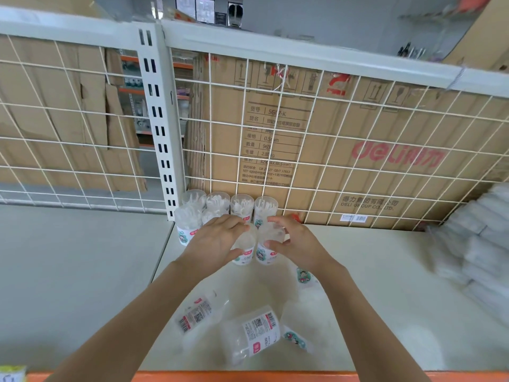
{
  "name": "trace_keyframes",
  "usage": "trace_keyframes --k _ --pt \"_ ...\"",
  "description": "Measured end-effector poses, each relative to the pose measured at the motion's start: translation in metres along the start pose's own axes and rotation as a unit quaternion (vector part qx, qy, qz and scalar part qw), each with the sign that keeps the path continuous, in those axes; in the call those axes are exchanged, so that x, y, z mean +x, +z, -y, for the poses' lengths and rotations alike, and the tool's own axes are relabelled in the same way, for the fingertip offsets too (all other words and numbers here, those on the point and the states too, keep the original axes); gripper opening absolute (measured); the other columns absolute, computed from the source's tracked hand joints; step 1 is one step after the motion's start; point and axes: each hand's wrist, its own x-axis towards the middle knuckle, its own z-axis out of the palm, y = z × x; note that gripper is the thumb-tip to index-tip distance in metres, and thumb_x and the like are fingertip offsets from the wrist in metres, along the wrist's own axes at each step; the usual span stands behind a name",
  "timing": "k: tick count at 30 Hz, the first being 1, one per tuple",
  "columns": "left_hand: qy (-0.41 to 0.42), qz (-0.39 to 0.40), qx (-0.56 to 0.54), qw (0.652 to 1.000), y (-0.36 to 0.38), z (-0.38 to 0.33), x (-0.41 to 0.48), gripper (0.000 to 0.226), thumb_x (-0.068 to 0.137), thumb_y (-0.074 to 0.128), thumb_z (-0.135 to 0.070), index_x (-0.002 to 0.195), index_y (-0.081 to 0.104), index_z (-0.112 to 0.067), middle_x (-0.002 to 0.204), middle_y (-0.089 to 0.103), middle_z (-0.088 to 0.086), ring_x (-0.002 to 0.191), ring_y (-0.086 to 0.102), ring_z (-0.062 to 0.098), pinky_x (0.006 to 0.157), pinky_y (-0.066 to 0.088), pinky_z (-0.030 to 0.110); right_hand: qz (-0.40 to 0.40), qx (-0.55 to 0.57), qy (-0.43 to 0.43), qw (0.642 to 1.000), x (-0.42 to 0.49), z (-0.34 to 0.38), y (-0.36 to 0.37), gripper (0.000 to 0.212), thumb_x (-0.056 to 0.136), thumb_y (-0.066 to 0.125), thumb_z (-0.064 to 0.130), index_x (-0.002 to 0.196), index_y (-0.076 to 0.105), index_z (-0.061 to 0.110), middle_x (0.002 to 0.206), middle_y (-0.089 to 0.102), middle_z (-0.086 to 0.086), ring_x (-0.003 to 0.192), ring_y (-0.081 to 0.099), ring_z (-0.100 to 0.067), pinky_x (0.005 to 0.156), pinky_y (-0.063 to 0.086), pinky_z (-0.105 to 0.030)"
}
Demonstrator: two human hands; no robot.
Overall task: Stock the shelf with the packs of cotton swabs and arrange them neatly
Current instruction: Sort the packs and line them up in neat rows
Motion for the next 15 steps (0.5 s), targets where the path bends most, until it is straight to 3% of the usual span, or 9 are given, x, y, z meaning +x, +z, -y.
trace_keyframes --k 3,7,11,15 --pt "0.001 -0.007 -0.007 1.0 -0.001 0.003 0.002 0.066 0.042 0.094 -0.034 0.101 0.07 -0.016 0.098 0.067 -0.002 0.092 0.063 0.015 0.075 0.054 0.028 0.007 0.005 0.0 1.0 0.002 -0.005 0.001 0.058 0.081 0.073 0.025 0.133 0.048 0.02 0.118 0.047 0.007 0.111 0.048 -0.01 0.089 0.048 -0.03" --pt "0.024 0.01 -0.073 0.997 -0.001 0.013 -0.004 0.079 0.053 0.09 -0.022 0.122 0.052 -0.026 0.119 0.062 -0.002 0.111 0.046 0.012 0.092 0.044 0.033 -0.014 0.007 0.011 1.0 0.002 -0.009 -0.002 0.057 0.08 0.074 0.022 0.131 0.049 0.023 0.119 0.048 0.004 0.104 0.05 -0.013 0.086 0.047 -0.024" --pt "0.028 0.002 -0.059 0.998 -0.002 0.015 -0.001 0.074 0.047 0.093 -0.017 0.113 0.062 -0.026 0.113 0.066 -0.007 0.101 0.061 0.012 0.085 0.049 0.031 -0.029 0.017 0.011 0.999 0.003 -0.008 -0.001 0.056 0.081 0.072 0.014 0.131 0.049 0.025 0.117 0.049 0.003 0.104 0.051 -0.012 0.083 0.046 -0.019" --pt "0.039 -0.006 -0.038 0.998 0.003 0.017 0.008 0.075 0.036 0.095 -0.017 0.105 0.068 -0.023 0.103 0.068 -0.006 0.089 0.067 0.015 0.077 0.053 0.031 -0.042 0.019 0.014 0.999 0.009 -0.008 0.0 0.057 0.079 0.072 0.008 0.131 0.05 0.02 0.119 0.053 -0.007 0.111 0.049 -0.02 0.086 0.051 -0.03"
